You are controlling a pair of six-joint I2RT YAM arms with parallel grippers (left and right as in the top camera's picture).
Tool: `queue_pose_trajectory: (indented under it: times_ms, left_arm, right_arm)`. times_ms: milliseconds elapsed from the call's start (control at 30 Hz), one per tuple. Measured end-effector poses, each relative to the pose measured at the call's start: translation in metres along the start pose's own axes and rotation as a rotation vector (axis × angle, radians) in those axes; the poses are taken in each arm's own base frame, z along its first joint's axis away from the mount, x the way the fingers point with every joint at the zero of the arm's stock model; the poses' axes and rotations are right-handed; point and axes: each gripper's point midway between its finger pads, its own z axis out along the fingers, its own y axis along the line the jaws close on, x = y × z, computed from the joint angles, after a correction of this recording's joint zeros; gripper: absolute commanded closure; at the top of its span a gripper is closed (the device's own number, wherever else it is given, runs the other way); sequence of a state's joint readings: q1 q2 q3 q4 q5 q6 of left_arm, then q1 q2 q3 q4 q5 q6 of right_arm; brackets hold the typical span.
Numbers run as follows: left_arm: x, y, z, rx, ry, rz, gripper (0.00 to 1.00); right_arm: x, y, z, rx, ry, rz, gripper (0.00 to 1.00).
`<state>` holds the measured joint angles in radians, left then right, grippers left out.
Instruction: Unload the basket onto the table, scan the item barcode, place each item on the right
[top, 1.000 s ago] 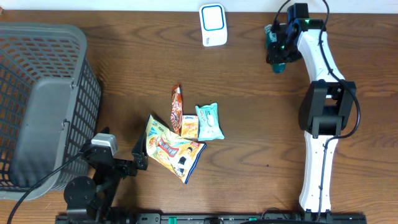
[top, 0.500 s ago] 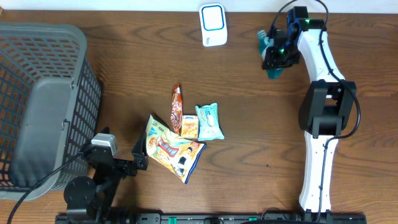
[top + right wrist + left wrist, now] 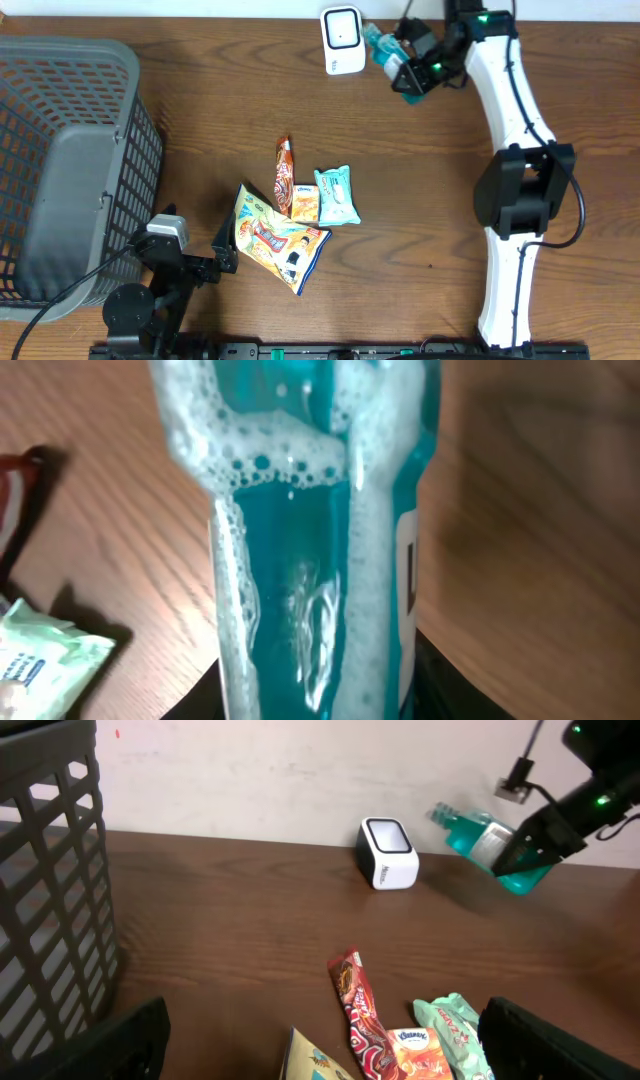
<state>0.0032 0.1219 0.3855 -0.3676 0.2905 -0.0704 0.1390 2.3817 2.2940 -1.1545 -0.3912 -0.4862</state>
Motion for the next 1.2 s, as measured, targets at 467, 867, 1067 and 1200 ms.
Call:
queue_pose_trajectory:
  times_ms: [467, 867, 1067, 1200]
  left_arm:
    - [0.000, 0.000, 0.000, 0.000, 0.000, 0.000, 0.02]
    - [0.000, 0.000, 0.000, 0.000, 0.000, 0.000, 0.02]
    - [0.000, 0.000, 0.000, 0.000, 0.000, 0.000, 0.02]
    - [0.000, 0.000, 0.000, 0.000, 0.000, 0.000, 0.02]
  right_arm:
    - [-0.109, 0.003, 0.007, 0.504, -0.192, -0.272, 0.99]
    - [-0.149, -0.038, -0.022, 0.936, -0.309, -0.229, 0.99]
    - [-0.129, -0.046, 0.031, 1.050, -0.155, -0.317, 0.99]
    - [-0.127, -0.034, 0.053, 1.095, -0.118, -0.374, 0.99]
